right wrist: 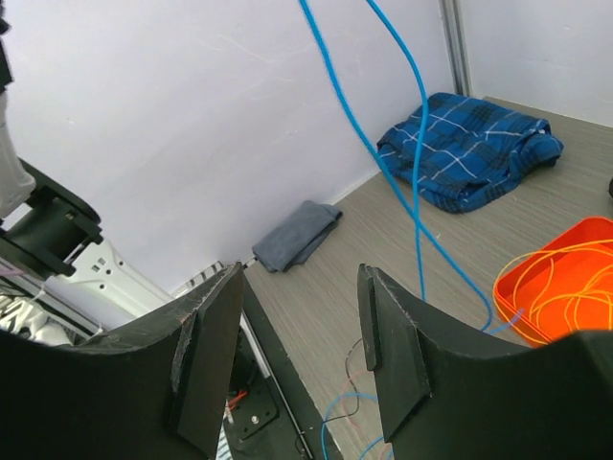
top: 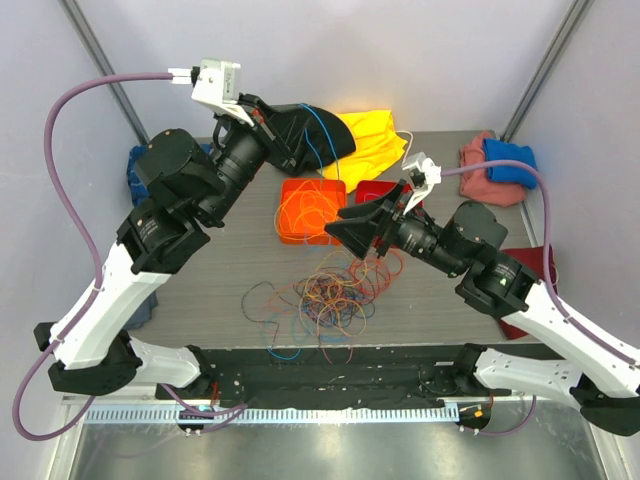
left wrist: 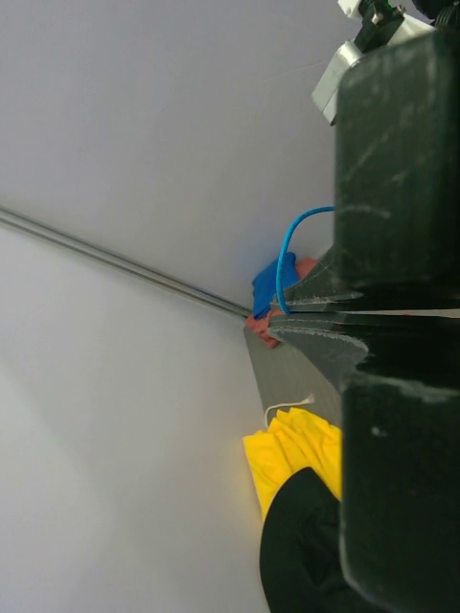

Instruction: Untangle the cables

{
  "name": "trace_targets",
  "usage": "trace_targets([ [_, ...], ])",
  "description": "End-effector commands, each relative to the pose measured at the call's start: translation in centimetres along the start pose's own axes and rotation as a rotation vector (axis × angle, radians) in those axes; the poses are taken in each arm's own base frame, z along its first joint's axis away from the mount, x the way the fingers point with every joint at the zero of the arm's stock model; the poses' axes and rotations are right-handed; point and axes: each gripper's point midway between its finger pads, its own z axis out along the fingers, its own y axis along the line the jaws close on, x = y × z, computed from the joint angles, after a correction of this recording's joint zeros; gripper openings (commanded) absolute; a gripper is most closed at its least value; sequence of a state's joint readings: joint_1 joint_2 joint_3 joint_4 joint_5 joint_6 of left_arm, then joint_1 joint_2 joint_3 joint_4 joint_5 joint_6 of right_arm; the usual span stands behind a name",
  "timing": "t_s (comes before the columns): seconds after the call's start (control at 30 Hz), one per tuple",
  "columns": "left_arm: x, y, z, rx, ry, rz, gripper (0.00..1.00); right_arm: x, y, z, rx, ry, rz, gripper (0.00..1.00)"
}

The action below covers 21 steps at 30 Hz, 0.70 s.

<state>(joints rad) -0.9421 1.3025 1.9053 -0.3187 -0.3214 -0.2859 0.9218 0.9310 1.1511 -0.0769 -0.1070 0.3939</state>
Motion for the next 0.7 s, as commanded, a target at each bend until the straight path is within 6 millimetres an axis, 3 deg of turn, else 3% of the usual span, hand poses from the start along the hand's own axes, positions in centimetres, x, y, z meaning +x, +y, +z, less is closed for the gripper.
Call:
trace_targets([
  [0.0,-2.1,-0.4,-0.6,0.021,-0.057,-0.025,0.0,-0.8,-1.0,0.5,0.051,-0.039,-0.037,0.59],
  [0.23,-1.2,-0.7,-0.7,0.041,-0.033,-0.038,0.0,-0.6,-4.4,1.5,0.218,-0.062,-0.06,0.58],
  [0.5,-0.7,-0.8,-1.2,0.057,-0.02,-0.05,0.0,-0.3,-4.6,2.8,0.21,-0.052,-0.072,0.58],
  [0.67,-0.3,-0.8,-1.4,0.062,-0.01,-0.06,0.0,0.0,-4.7,3.4,0.208,-0.05,-0.069,0.53],
])
